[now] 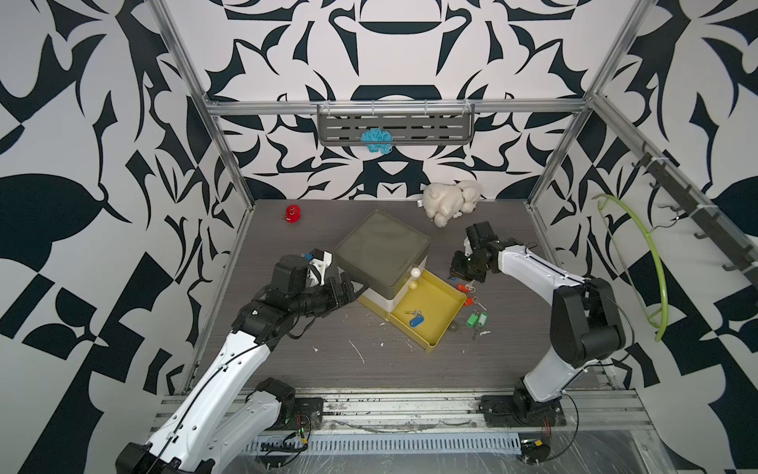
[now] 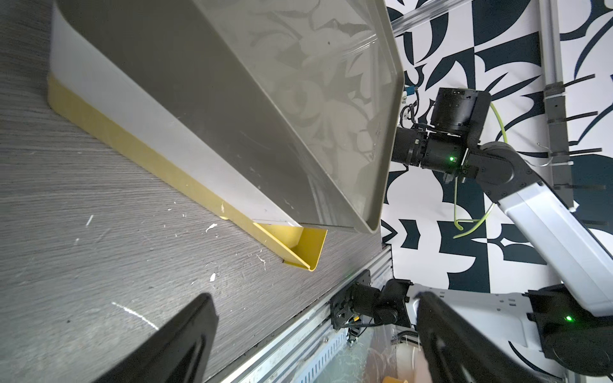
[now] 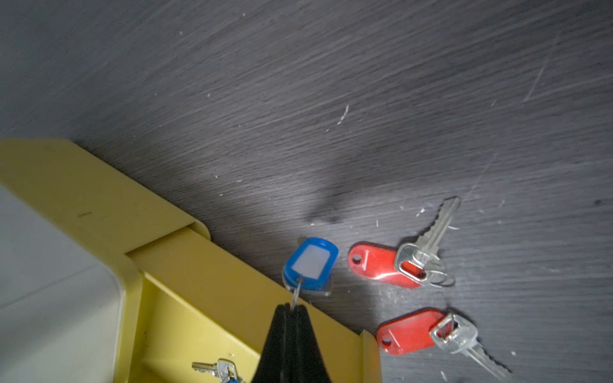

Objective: Take the keys out of the drawer
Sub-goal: Place the key at the center of the board.

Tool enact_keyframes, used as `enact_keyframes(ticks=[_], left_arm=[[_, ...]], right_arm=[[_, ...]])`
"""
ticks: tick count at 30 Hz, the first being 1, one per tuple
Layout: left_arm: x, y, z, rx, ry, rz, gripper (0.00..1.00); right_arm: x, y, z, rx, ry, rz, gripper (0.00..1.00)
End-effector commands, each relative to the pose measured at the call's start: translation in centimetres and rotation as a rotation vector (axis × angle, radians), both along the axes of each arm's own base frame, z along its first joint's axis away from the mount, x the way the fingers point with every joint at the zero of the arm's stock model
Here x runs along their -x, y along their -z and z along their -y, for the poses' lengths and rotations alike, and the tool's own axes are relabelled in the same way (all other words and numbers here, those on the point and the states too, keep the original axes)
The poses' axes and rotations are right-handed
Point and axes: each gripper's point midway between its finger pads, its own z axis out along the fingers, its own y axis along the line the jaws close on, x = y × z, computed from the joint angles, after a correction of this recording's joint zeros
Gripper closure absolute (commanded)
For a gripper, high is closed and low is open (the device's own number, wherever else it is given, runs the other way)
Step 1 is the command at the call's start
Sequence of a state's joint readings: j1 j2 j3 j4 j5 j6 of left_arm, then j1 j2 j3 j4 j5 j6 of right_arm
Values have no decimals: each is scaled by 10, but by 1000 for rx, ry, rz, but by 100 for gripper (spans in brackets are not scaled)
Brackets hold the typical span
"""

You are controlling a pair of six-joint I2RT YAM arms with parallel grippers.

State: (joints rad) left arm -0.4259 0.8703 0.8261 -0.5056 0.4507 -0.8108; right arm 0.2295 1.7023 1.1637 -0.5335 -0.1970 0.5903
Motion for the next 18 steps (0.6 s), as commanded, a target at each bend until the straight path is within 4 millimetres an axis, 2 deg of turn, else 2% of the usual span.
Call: enact_keyframes(ticks=[1,9,18], left_arm=[[4,3,-3,-26,2,-3,1],[-4,4,1,-34,7,-11,1],[-7,5,1,-51,7,-19,1]], right_arm=[[-21,-18,1,-43,17,62,100],[-39,-10,16,-44,41,58,100],[-56,4,20,-49,49,32,100]])
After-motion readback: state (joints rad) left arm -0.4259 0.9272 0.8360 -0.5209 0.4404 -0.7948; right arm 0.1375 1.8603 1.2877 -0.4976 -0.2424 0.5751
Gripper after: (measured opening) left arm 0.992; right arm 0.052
